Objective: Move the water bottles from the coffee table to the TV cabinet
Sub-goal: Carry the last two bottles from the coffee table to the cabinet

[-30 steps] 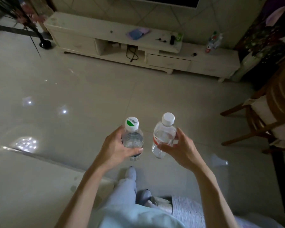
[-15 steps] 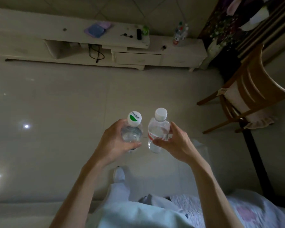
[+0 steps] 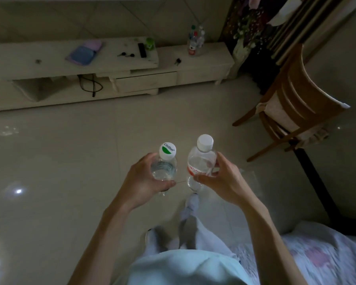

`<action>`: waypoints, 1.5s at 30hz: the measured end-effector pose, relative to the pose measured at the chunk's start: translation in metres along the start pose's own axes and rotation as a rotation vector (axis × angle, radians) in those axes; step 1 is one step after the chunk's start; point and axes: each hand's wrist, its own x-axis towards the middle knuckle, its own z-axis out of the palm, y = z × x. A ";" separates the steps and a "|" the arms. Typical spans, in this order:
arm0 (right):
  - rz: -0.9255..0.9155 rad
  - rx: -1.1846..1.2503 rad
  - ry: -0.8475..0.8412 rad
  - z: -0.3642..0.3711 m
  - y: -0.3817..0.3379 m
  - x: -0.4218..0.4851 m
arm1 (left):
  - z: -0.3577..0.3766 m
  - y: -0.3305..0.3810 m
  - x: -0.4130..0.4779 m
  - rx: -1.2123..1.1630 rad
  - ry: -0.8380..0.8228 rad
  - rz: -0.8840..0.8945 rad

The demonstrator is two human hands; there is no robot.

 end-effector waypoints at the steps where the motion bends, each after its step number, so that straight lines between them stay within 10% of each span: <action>1: 0.004 0.004 0.005 -0.006 0.002 0.010 | 0.002 0.005 0.011 0.004 -0.006 0.007; 19: -0.115 0.022 0.076 -0.166 0.000 0.213 | 0.039 0.150 0.226 0.070 0.077 0.046; 45: 0.005 0.059 0.140 -0.183 -0.121 0.490 | -0.090 0.171 0.544 0.017 -0.060 0.118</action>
